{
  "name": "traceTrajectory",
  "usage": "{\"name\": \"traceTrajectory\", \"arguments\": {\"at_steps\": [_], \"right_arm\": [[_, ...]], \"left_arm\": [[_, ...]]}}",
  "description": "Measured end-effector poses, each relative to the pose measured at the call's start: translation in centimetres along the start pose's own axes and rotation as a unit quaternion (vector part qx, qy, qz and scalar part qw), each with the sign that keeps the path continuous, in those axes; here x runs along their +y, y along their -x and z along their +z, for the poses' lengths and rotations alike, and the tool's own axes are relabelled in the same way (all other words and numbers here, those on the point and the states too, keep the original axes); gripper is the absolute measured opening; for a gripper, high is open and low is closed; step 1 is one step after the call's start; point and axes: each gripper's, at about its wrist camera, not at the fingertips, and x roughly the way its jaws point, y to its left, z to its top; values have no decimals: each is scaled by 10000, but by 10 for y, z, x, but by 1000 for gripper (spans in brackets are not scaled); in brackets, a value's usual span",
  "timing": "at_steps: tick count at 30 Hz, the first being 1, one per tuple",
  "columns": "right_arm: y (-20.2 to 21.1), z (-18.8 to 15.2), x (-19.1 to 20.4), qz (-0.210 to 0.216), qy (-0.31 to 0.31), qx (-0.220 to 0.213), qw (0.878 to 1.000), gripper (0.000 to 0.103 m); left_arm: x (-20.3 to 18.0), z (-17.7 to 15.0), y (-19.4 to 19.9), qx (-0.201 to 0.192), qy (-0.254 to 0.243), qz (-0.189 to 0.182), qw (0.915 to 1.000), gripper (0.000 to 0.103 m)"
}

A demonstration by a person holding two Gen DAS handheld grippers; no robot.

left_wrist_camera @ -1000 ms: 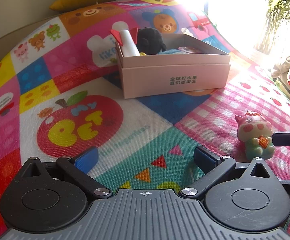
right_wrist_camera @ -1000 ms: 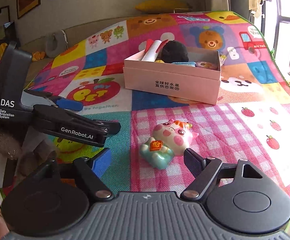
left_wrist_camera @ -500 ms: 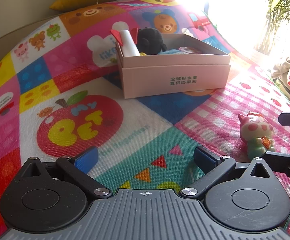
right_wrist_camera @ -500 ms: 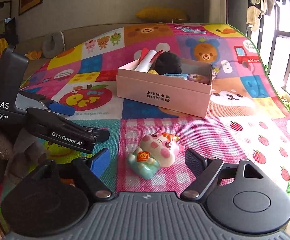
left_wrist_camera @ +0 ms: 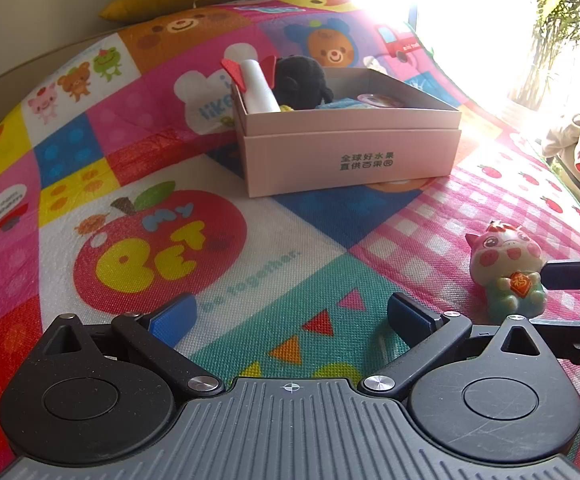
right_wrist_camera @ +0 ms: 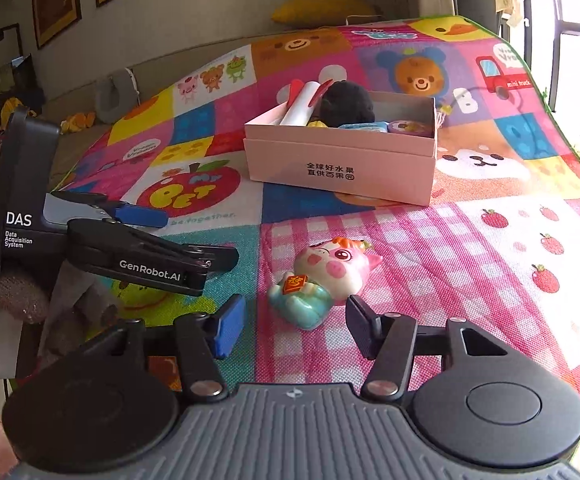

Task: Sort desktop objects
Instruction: 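Close the right tool around the pink pig figurine, then lift the pig figurine with the right tool and carry it over the box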

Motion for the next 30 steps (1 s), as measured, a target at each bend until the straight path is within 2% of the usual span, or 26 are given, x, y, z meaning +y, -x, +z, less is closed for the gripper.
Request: {"name": "traceTrajectory", "arguments": {"at_steps": [1,5,9,14,15,16,17,18,25,30], "right_arm": [[2,1,1,-20,57,-57,10000,56],[4,7,-5,-324,-20,-172,9993,74],[-8,14,-20,-420,-610,-48,9972,75],[-22,17,-10,-449,-586,23,9973,75],[-25,17,-8,-488,-548,67,9973,74],[-28,16,-7,-514,-528,112,9972,70],[-30,16,-6,-519,-529,161,9971,60],[-31,16,-6,-504,-553,209,9970,58],[-19,18,-9,-545,-451,239,9972,55],[5,37,-12,-513,-264,105,9983,55]], "left_arm": [[0,0,0,0,1,-1,10000,103],[0,0,0,-2,1,0,10000,103],[0,0,0,-2,1,-2,10000,103],[0,0,0,-4,3,-4,10000,103],[0,0,0,-4,3,-3,10000,103],[0,0,0,-4,3,-4,10000,103],[0,0,0,-4,4,-3,10000,103],[0,0,0,-3,2,-1,10000,103],[0,0,0,-3,3,-2,10000,103],[1,0,0,2,1,-4,10000,103]]}}
